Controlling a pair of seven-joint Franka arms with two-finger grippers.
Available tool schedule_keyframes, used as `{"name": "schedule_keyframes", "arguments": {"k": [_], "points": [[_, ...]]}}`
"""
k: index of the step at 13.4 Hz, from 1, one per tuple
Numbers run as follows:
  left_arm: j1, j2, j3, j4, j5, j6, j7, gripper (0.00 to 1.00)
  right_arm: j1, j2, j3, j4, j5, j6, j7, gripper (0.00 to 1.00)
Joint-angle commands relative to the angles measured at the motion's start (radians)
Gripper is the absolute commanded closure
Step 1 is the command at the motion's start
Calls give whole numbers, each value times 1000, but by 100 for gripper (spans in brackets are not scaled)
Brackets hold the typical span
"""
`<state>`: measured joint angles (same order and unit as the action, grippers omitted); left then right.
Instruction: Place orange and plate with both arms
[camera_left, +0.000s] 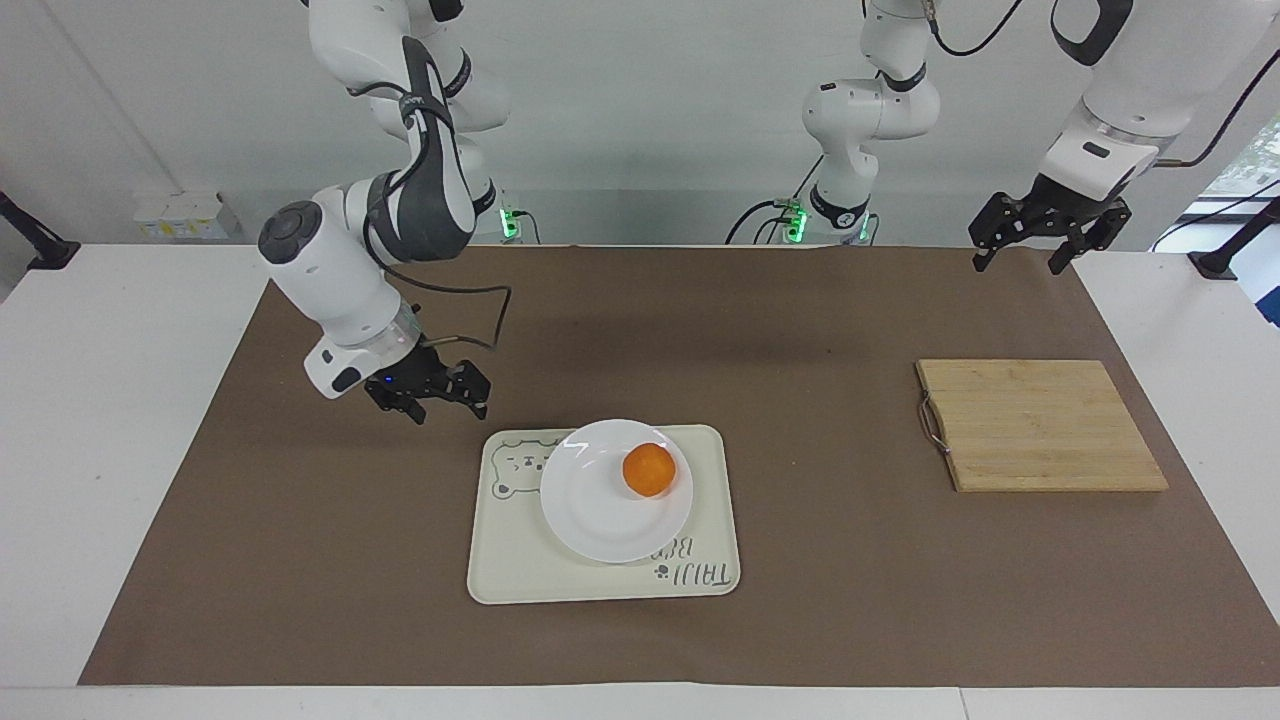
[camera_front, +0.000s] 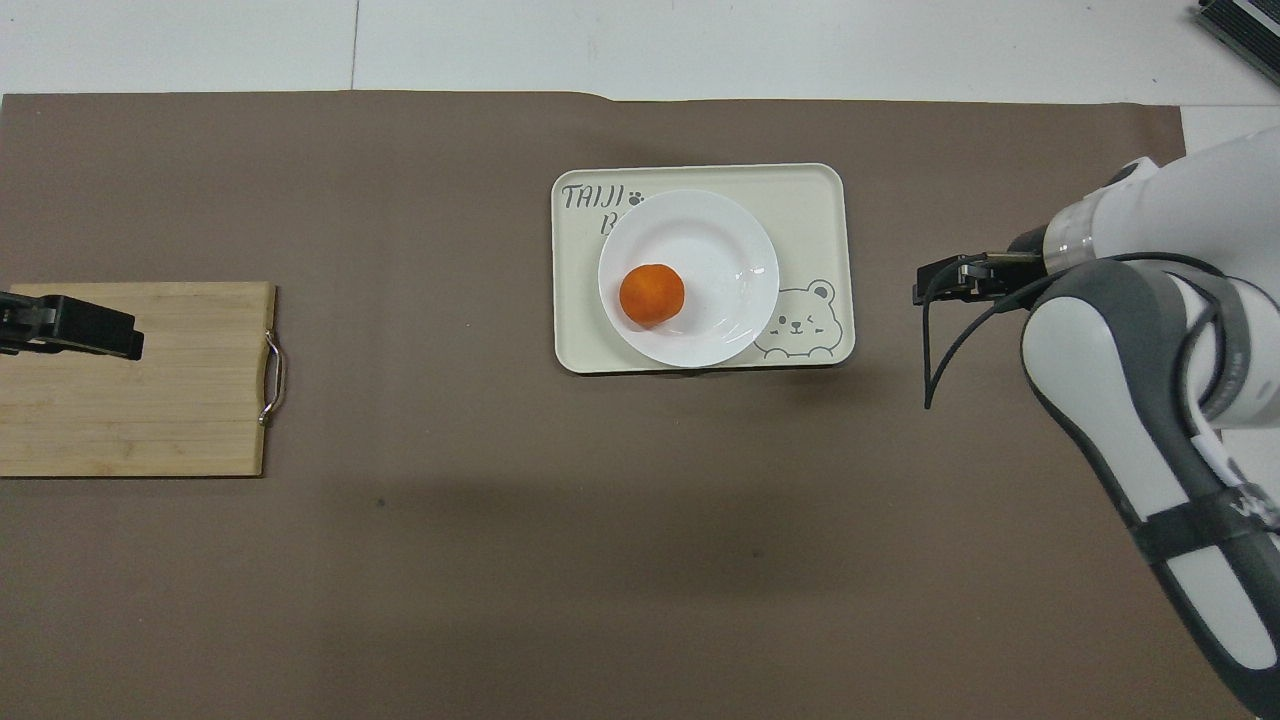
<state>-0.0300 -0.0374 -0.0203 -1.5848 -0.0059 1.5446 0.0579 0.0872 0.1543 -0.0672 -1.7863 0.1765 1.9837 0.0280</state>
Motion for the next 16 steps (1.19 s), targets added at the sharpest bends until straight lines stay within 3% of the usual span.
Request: {"name": "schedule_keyframes", "arguments": {"k": [1,8,16], "points": [[9,-4,-6,2,17,-12,-7,0,-26,-44,-2,-10,-67,-40,12,0],[9,-4,-6,2,15,-12,-7,0,-80,-203,-8,-7,-127,-176,12,0],[9,-4,-6,2,15,-12,-7,0,-80,-246,-8,179,-176,-453,15,0]]}}
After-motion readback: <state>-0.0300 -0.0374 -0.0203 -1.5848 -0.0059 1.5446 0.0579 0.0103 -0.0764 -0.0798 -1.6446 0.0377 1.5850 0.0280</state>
